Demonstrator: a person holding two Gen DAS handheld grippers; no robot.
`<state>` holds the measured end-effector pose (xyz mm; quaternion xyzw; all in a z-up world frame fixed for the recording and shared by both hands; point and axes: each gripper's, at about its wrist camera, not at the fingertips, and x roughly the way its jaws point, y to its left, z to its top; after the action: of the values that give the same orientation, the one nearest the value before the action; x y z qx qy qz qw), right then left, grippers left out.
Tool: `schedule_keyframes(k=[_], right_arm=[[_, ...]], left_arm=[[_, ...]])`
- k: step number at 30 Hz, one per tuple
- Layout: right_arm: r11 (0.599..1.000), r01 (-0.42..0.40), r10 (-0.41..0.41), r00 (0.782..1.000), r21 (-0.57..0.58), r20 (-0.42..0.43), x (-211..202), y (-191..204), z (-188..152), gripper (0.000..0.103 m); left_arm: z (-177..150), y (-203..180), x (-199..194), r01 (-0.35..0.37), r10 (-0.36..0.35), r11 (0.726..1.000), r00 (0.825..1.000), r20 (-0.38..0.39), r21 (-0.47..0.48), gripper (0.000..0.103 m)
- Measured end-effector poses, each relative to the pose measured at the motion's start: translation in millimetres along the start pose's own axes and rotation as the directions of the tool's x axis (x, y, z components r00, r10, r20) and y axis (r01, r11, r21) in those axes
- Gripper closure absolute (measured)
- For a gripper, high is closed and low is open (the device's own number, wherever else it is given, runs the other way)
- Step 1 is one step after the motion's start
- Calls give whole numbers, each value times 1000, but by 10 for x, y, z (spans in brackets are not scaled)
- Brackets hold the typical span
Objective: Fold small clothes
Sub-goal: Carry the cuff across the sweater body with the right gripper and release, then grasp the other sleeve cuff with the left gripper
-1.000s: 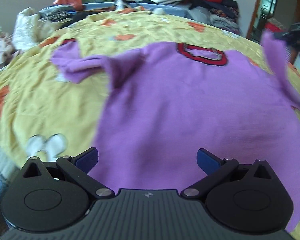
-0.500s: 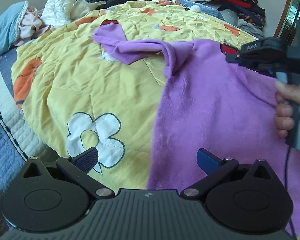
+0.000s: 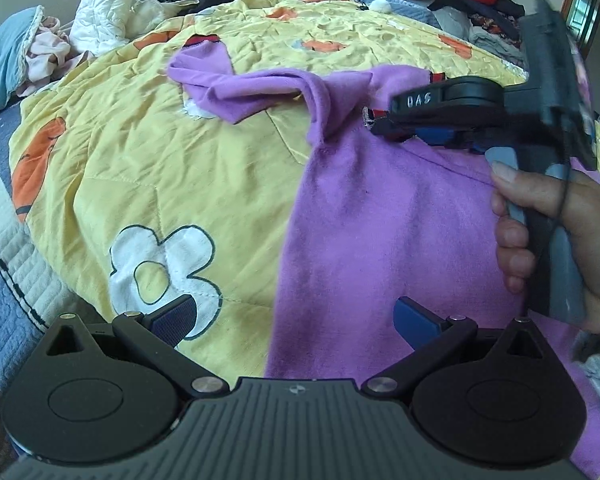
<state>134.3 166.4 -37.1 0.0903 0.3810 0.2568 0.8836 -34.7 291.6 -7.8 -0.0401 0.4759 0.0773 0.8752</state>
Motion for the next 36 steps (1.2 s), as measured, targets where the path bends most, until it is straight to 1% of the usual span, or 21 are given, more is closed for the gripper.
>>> schedule_keyframes(k=[3, 4, 6, 8, 10, 12, 13, 15, 16, 18, 21, 24, 25, 27, 28, 29, 30, 31, 32, 34, 36], right_arm=[[999, -8, 12, 995, -33, 100, -564, -228, -33, 31], [999, 15, -9, 990, -40, 141, -770, -386, -66, 31], [990, 128, -118, 978, -50, 173, -1027, -702, -88, 31], [979, 204, -199, 969, -21, 147, -1159, -1144, -94, 31], [968, 247, -250, 961, 38, 121, -1228, -1513, -97, 31], [967, 238, -244, 968, 86, 64, -1211, -1818, -100, 30], [966, 239, -245, 968, 103, 53, -1197, -1911, -122, 31], [960, 254, -262, 964, 119, 54, -1200, -2038, -185, 31], [962, 242, -251, 966, 123, 63, -1225, -2058, -206, 31], [959, 259, -267, 962, 118, 54, -1273, -2043, -238, 31], [948, 317, -317, 948, 26, 22, -1309, -1976, -296, 31], [950, 312, -312, 950, -14, 28, -1379, -1944, -306, 31], [954, 300, -300, 953, -2, 51, -1407, -1956, -274, 31], [962, 273, -272, 954, 14, 128, -1479, -1974, -194, 31], [965, 260, -260, 953, 24, 158, -1488, -1989, -149, 31], [969, 246, -249, 955, 34, 163, -1462, -2012, -92, 35], [971, 236, -240, 959, 41, 149, -1386, -2050, -21, 48], [968, 245, -249, 961, 51, 123, -1294, -2090, 33, 52], [964, 259, -264, 959, 61, 103, -1199, -2128, 74, 52], [961, 272, -275, 958, 46, 78, -1054, -2178, 103, 53], [950, 313, -312, 948, -10, 69, -987, -2160, 91, 55]], left_arm=[[102, -33, 15, -5, 4, 1000, 1000, 17, 15, 0], [159, -43, 25, 0, 0, 1000, 1000, 26, 17, 0], [293, -69, 62, 27, -28, 1000, 998, 48, 12, 0], [474, -121, 135, 96, -95, 995, 993, 68, -8, 0], [691, -207, 260, 219, -216, 976, 971, 105, -20, 0], [930, -334, 476, 311, -305, 950, 944, 126, -28, 0], [1037, -402, 607, 348, -341, 937, 931, 131, -34, 0], [1248, -538, 918, 391, -383, 919, 915, 125, -44, 0], [1312, -616, 1070, 384, -378, 922, 920, 104, -48, 0], [1388, -714, 1340, 292, -293, 955, 956, 3, -44, 0], [1221, -689, 1276, 204, -204, 977, 979, -2, 58, 0], [920, -524, 1062, 153, -154, 984, 988, 5, 90, 0], [853, -468, 991, 155, -156, 984, 988, 8, 92, 0], [797, -399, 794, 186, -194, 978, 976, 96, 90, 0], [821, -382, 708, 214, -227, 972, 962, 153, 101, 0], [846, -433, 616, 255, -277, 959, 939, 204, 128, 0], [887, -515, 563, 290, -323, 943, 915, 242, 163, 0], [936, -618, 558, 320, -368, 925, 891, 266, 206, 0], [992, -750, 624, 328, -392, 910, 881, 266, 253, 0], [1110, -997, 919, 286, -350, 912, 917, 193, 294, 0], [1150, -1074, 1228, 281, -323, 917, 939, 115, 283, 0]])
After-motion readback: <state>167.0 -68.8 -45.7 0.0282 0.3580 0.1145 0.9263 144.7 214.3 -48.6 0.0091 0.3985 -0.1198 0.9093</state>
